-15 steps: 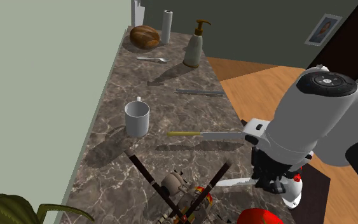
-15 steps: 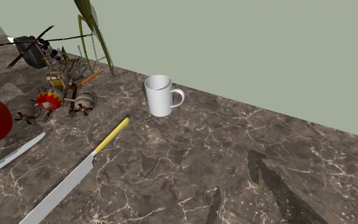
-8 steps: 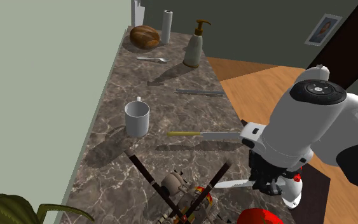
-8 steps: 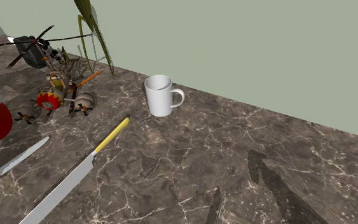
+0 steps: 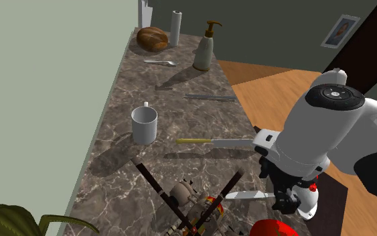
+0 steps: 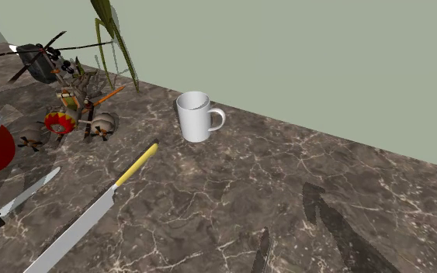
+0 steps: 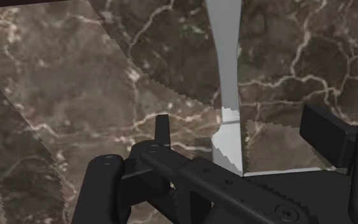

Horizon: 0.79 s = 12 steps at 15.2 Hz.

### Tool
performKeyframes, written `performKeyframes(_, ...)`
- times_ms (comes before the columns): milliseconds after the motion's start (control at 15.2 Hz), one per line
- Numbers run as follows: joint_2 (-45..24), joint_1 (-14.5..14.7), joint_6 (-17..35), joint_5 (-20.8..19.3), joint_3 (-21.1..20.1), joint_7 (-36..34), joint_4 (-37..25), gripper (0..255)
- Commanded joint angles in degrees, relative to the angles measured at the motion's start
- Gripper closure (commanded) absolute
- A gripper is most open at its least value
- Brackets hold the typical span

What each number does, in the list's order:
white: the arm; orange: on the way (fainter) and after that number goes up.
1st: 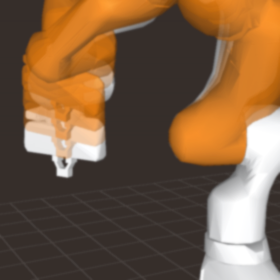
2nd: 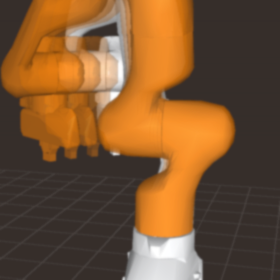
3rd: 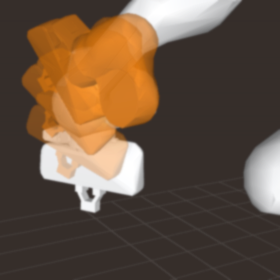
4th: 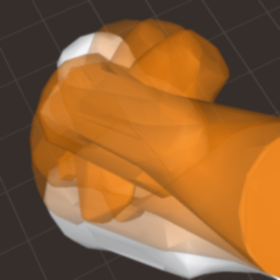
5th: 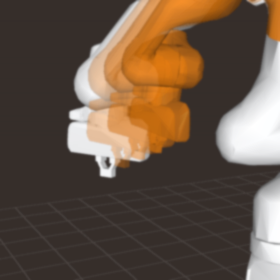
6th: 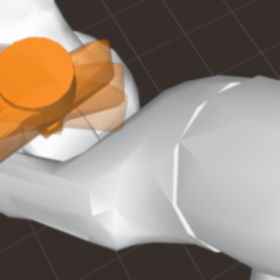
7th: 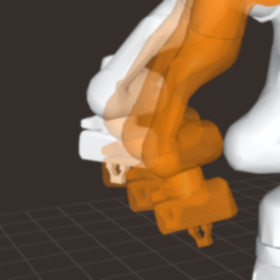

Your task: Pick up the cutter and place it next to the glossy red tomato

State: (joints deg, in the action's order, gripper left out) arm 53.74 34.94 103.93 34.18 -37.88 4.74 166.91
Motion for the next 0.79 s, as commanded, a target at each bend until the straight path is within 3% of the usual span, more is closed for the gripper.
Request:
performKeyframes(0,0.0,0.0,0.0,0.0,0.0,0.0,0.0,0)
performKeyframes(264,1.27,-2.14,-7.15,-4.61,4.12,-0.25,-6.21,0)
performKeyframes(726,1.26,-2.14,-7.15,-4.61,4.13,-0.26,-6.21,0)
